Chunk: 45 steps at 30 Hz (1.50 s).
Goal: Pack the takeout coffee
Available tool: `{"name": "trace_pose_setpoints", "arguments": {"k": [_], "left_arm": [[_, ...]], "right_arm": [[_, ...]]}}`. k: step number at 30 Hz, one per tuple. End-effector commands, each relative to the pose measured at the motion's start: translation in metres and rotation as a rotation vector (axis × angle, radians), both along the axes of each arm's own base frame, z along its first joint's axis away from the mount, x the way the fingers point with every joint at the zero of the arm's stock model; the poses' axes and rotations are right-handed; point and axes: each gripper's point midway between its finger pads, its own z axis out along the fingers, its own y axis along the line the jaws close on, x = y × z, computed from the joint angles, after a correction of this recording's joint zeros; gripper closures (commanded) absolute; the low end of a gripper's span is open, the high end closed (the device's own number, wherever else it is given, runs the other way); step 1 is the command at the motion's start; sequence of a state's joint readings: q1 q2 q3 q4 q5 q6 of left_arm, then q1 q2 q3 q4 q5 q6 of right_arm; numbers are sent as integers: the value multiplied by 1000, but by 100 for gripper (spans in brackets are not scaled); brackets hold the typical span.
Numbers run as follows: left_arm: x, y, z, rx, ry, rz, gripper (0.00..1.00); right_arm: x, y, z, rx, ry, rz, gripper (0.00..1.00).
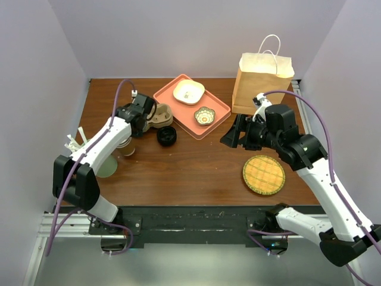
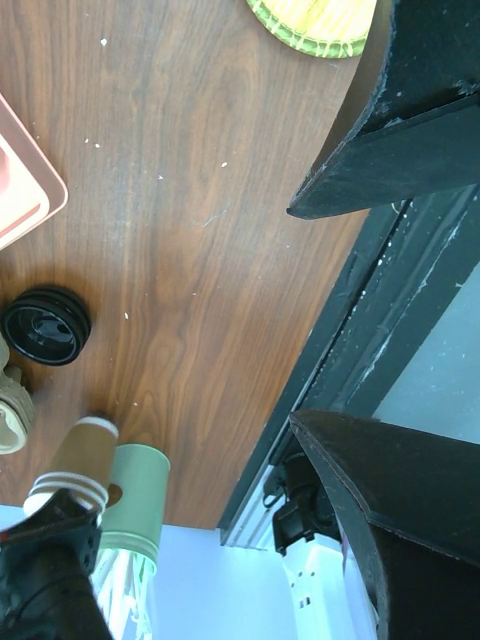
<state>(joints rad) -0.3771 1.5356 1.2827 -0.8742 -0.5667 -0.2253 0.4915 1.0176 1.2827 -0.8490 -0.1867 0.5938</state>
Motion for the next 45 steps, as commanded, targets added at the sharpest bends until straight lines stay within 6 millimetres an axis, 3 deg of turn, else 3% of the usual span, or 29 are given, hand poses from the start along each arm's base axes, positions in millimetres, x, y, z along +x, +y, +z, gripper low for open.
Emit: {"name": "trace_pose_setpoints", "arguments": {"k": [1,4,5,7,9,10,11,14,20,24,28,30,31,32,34,35,37,38,41,42,45], "left_arm": [[12,5,31,25,-102,40,100],[0,0,-1,9,-45,38,100],[-11,-2,-22,12,1,29,100],[-14,-6,-34,-10,17,26,100],[-13,-2,-24,20,18,29,100],[-8,3,-11,53,-10,40,100],[3,1,16,43,-71,40,100],[8,-1,51,9,-147,39,100],[-3,-16,28,-61,-86,6,100],[-3,-41,36,-181,-114,-62,100],[-10,-62,44,-307,-110,-118,100],[-15,-65,41,-331,-97,-127,100],[-19,-66,37,-340,-80,-131,100],[-23,-65,34,-335,-63,-129,100],[-30,-62,27,-329,-36,-121,100],[-35,-60,23,-322,-15,-118,100],[-39,-56,18,-308,6,-96,100],[-43,-54,16,-303,19,-86,100],[-48,-56,12,-323,35,-80,100],[-50,-58,10,-336,41,-85,100],[-51,-63,14,-364,32,-102,100]], "right_arm": [[3,6,20,40,-52,23,19],[3,7,19,51,-50,19,19],[3,6,17,52,-46,18,19],[2,6,16,52,-44,17,19],[2,6,15,53,-39,15,19],[1,6,14,53,-36,18,19],[1,7,15,55,-36,22,19],[2,8,12,54,-30,22,19],[6,12,7,76,-25,16,19],[25,26,-1,150,-10,-21,21],[57,65,-14,331,16,-8,27],[69,87,-32,369,75,12,30],[77,96,-29,390,55,28,32],[83,110,-50,366,98,51,32],[91,128,-54,360,94,93,33],[93,142,-79,334,145,108,33],[93,165,-85,382,162,147,34],[84,183,-100,390,197,188,34],[77,217,-102,447,198,235,36],[80,224,-112,445,209,232,36],[90,246,-104,499,223,253,37]]}}
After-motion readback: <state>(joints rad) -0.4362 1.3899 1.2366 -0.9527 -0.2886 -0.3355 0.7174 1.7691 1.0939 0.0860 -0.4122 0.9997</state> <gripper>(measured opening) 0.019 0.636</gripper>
